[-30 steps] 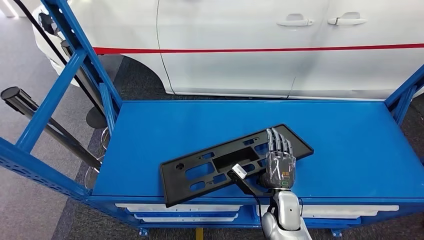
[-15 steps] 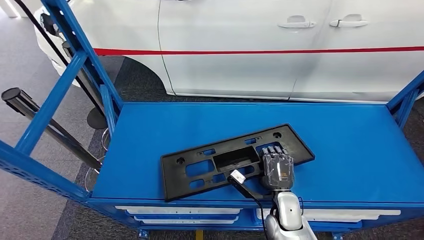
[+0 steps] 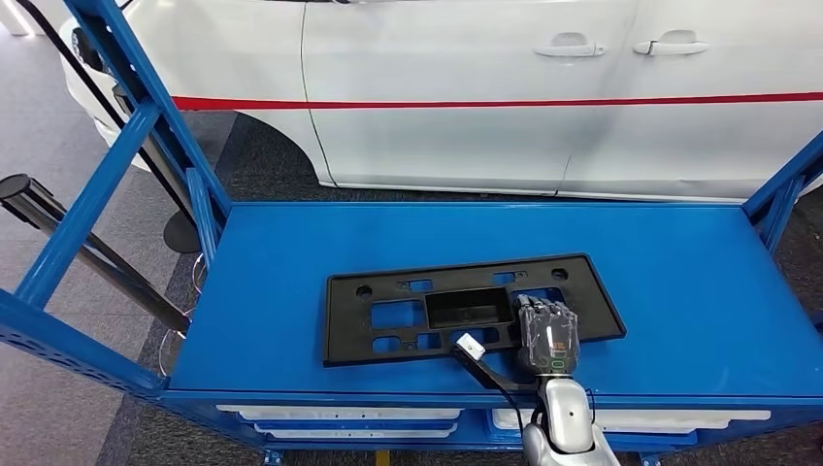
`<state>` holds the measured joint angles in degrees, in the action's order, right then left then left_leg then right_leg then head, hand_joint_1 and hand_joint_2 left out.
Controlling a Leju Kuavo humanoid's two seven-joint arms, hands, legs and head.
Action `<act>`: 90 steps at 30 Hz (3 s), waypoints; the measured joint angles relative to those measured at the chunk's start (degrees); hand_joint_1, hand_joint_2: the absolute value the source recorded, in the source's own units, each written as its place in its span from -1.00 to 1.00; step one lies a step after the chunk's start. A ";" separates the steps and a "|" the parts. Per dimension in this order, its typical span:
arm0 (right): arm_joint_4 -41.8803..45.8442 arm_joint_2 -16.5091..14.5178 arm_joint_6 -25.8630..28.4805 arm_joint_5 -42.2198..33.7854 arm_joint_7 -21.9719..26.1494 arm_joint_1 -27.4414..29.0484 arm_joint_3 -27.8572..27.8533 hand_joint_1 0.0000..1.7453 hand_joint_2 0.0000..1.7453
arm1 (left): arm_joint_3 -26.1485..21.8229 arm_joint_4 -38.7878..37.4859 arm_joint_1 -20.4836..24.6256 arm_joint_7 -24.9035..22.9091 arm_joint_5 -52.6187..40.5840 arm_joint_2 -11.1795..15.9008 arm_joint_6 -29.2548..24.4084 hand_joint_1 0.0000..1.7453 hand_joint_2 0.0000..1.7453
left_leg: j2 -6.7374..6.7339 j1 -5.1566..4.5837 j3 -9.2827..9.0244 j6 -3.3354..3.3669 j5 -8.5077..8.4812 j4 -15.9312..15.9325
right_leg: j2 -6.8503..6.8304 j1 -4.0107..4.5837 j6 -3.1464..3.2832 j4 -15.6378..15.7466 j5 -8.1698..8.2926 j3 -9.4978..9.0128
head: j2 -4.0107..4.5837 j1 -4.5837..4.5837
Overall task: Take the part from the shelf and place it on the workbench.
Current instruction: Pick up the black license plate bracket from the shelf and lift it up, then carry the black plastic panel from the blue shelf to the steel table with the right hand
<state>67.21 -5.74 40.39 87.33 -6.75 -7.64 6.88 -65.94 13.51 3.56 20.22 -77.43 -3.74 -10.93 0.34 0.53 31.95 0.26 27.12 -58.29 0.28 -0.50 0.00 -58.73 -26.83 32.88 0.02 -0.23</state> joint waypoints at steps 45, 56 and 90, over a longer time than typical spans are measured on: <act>48.47 3.90 -17.07 -88.68 35.94 11.88 19.44 1.00 1.00 | -4.91 0.00 0.56 0.16 4.29 -5.22 0.79 -1.00 1.00 | -0.03 -0.23 0.27 1.12 0.23 -0.46 | -0.29 -0.23 -1.04 -1.32 -0.53 0.79 | 0.00 -0.05; 45.59 2.52 -23.69 -84.60 39.73 18.72 19.44 1.00 1.00 | -5.18 0.00 0.47 -1.50 3.25 -5.55 0.73 -1.00 1.00 | -0.07 0.17 3.77 -0.78 8.09 -13.60 | -0.66 0.05 1.45 -0.79 1.28 2.55 | 0.00 -0.03; 40.90 2.18 -22.19 -72.71 37.68 21.59 20.79 1.00 1.00 | -5.70 0.02 0.84 -3.42 2.99 -5.03 1.02 -1.00 1.00 | -0.54 -0.16 -4.83 -0.14 3.58 -2.17 | -0.70 0.11 0.98 -0.68 2.64 3.70 | 0.00 -0.11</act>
<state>108.11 -3.56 18.20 14.62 30.93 13.96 27.67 -71.65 13.53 4.40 16.80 -74.43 -8.78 -9.91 -0.20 0.37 27.13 0.12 30.69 -60.45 -0.42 -0.39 0.98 -59.41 -24.19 36.57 0.02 -0.34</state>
